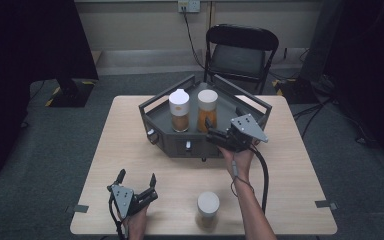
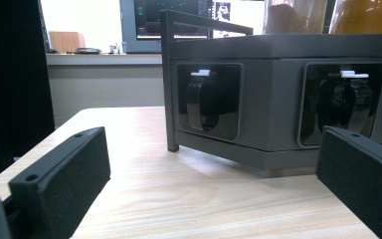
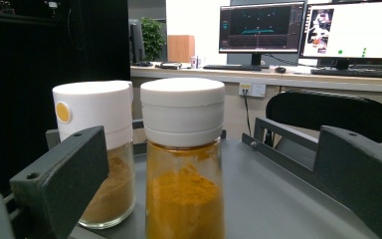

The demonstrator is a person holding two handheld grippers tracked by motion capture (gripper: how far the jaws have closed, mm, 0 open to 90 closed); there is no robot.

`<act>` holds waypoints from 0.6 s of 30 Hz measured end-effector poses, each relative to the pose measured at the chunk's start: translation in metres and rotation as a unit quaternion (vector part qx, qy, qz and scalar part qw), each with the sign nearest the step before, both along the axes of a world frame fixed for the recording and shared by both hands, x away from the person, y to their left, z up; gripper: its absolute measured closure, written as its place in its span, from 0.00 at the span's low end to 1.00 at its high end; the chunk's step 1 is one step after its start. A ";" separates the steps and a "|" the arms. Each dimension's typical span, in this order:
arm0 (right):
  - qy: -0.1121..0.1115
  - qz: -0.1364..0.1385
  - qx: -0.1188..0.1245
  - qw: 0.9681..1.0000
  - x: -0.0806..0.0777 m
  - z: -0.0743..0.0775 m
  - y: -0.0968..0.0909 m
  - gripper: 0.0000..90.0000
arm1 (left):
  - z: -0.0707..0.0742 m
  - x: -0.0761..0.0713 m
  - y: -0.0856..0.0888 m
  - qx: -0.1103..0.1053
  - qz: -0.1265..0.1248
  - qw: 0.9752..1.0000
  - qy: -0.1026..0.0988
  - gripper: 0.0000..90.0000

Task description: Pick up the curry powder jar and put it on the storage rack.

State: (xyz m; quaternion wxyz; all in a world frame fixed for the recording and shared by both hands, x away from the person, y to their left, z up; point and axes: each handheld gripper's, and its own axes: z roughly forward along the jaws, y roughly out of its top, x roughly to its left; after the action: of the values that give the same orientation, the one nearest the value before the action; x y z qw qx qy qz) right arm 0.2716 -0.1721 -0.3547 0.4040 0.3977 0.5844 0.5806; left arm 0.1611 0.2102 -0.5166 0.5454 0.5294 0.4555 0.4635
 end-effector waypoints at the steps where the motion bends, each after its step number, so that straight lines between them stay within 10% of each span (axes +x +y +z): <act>1: 0.000 0.000 0.001 1.000 -0.001 -0.001 -0.001 0.00 | 0.000 0.000 0.000 0.000 0.000 1.000 0.000 0.00; 18: -0.009 -0.021 0.016 1.000 -0.022 -0.013 -0.020 0.00 | 0.000 0.000 0.000 0.000 0.000 1.000 0.000 0.00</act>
State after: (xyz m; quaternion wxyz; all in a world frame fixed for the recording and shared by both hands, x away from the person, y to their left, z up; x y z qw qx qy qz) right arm 0.2493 -0.1920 -0.3674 0.4149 0.4111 0.5631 0.5846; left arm 0.1611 0.2102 -0.5166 0.5453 0.5294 0.4555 0.4636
